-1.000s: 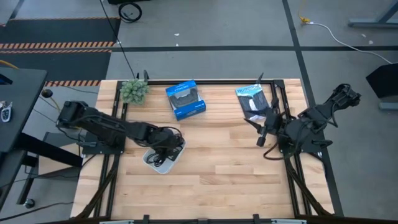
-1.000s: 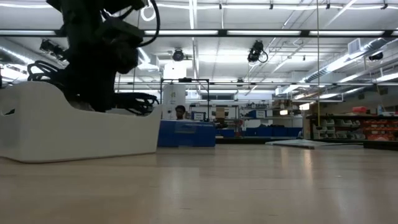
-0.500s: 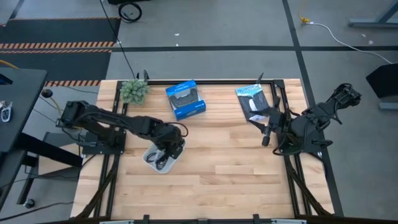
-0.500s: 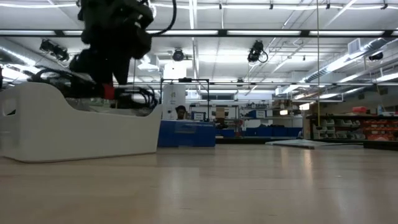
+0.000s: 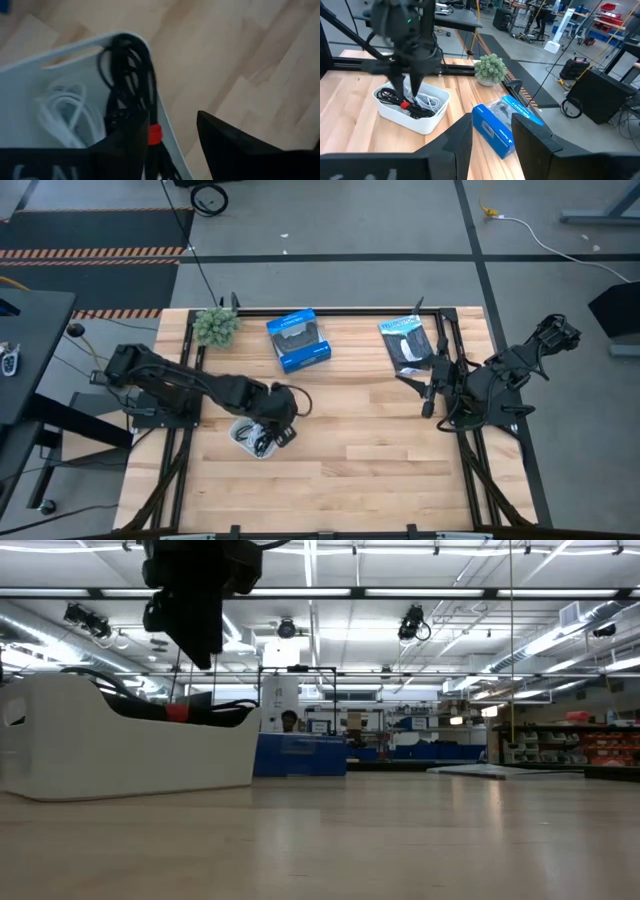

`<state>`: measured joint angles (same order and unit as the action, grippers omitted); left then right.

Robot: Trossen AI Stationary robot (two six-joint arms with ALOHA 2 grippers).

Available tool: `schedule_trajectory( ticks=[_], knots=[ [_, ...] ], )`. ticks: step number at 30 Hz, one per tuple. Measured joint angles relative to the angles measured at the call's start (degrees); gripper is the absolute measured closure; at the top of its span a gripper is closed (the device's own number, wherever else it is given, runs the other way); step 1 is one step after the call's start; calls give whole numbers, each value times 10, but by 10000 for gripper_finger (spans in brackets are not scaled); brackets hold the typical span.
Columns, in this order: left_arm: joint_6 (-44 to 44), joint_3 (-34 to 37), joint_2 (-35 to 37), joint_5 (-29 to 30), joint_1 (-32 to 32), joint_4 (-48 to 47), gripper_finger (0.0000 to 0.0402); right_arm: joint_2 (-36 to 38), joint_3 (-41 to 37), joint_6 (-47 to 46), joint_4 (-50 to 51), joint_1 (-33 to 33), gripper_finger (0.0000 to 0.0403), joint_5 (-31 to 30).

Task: Pick and place USB-C Cables
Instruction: Put the black charger cable into the white bin, then return to home position

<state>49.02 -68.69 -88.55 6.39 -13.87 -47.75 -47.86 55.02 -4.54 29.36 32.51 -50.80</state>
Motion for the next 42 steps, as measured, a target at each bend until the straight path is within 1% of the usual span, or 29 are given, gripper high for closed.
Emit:
schedule_trajectory(
  ticks=[3, 7, 12, 16, 20, 24, 29, 33, 37, 42],
  knots=[
    [-6, 0, -29, 0, -9, 7, 248, -1, 0, -1, 0, 0, 260, 1],
    [-7, 1, -67, 0, -11, -8, 276, -5, 0, -2, 0, 0, 260, 1],
    [-18, 1, -96, -1, -6, -10, 301, -5, 0, -2, -1, 0, 260, 1],
    [-18, 1, -93, -21, 8, -25, 317, -5, 0, -1, -1, 0, 260, 1],
    [-19, 1, -70, -52, 20, -28, 328, -5, 0, 0, 0, 0, 260, 1],
    [-37, 1, -37, -51, 21, -29, 335, -4, -3, 1, 21, 0, 260, 0],
    [-64, 1, 19, -14, 20, -23, 351, 27, -37, 5, 22, 0, 260, 0],
    [-91, 1, 65, 44, 20, -19, 372, 74, -59, -5, 19, 1, 260, 1],
    [-127, 1, 97, 99, 20, -6, 395, 131, -109, -3, -7, 1, 260, 16],
    [-204, 1, 112, 151, 20, 39, 393, 201, -168, 19, -61, 1, 260, 45]
  ],
)
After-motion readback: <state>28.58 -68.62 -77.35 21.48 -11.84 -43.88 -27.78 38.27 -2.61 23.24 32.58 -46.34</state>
